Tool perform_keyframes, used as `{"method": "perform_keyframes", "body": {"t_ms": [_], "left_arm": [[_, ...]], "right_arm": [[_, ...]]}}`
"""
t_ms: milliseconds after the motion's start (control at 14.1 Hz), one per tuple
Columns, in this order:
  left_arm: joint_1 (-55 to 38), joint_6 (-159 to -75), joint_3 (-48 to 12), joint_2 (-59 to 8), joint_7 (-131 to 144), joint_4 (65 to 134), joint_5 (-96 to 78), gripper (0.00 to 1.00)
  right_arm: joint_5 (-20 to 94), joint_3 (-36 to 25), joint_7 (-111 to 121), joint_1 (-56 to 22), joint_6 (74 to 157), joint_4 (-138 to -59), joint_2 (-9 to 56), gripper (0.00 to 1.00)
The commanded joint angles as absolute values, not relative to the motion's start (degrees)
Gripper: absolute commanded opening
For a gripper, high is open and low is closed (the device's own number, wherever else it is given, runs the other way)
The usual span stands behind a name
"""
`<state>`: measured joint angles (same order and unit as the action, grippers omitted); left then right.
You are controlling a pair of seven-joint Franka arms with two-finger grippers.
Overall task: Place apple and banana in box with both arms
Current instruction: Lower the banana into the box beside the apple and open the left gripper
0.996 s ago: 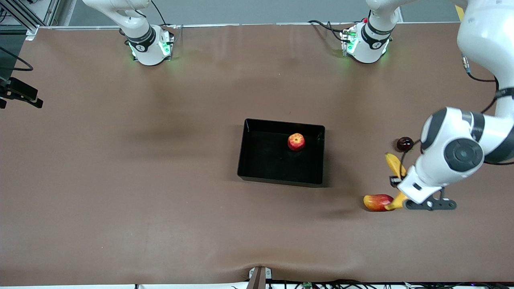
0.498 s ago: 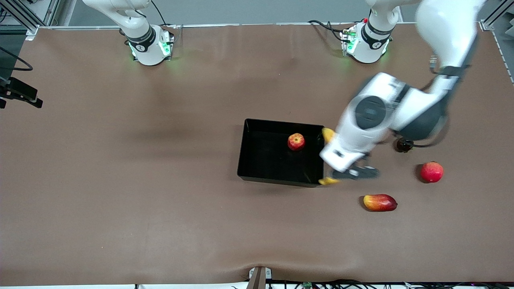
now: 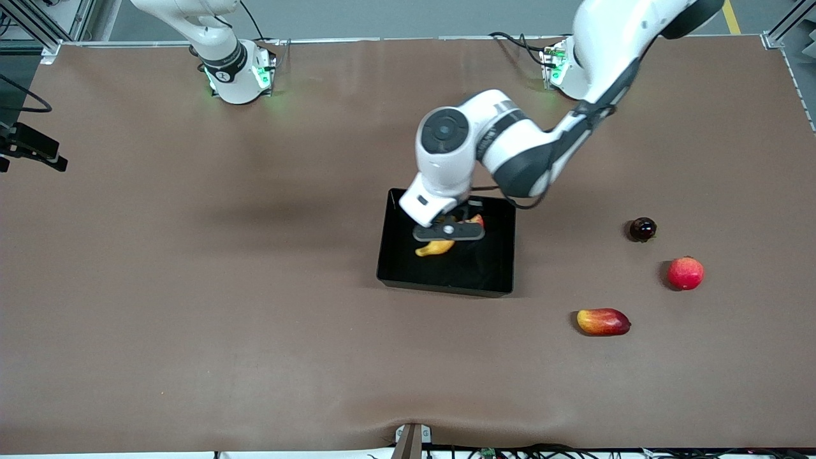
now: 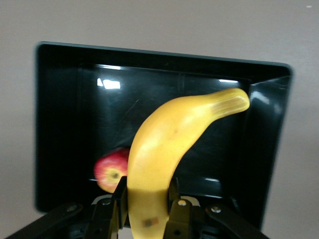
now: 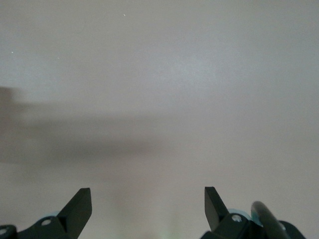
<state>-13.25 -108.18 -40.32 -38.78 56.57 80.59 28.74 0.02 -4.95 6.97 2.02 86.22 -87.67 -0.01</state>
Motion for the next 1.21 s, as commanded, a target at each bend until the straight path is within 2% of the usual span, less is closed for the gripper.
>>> {"method": "perform_keyframes", "body": {"t_ms": [0,142,569,783,1138], "left_arm": [[-18.6,-111.5,-36.0,-40.4,58.1,78.3,28.8,0.0],[-21.2,-113.5,-33.8,-41.7,58.1,78.2,28.8,0.0],[-22.1,-115.0,-32.5,-44.8,57.0,78.5,29.4,0.0],[-22.9,-115.0,-28.8,-46.8,56.2,78.5,29.3,0.0],[-25.0,-115.1,-28.2,-48.9,56.3,78.7,29.4,0.0]], "right_arm": [[0.4,-4.3,6.2,3.0,85.3,-86.7,0.1,1.0],[0.4,-4.3,6.2,3.0,85.3,-86.7,0.1,1.0],[0.4,-4.3,6.2,3.0,85.3,-86.7,0.1,1.0],[0.4,-4.4,6.1,3.0,85.4,-86.7,0.1,1.0],[0.4,-4.3,6.2,3.0,85.3,-86.7,0.1,1.0]]}}
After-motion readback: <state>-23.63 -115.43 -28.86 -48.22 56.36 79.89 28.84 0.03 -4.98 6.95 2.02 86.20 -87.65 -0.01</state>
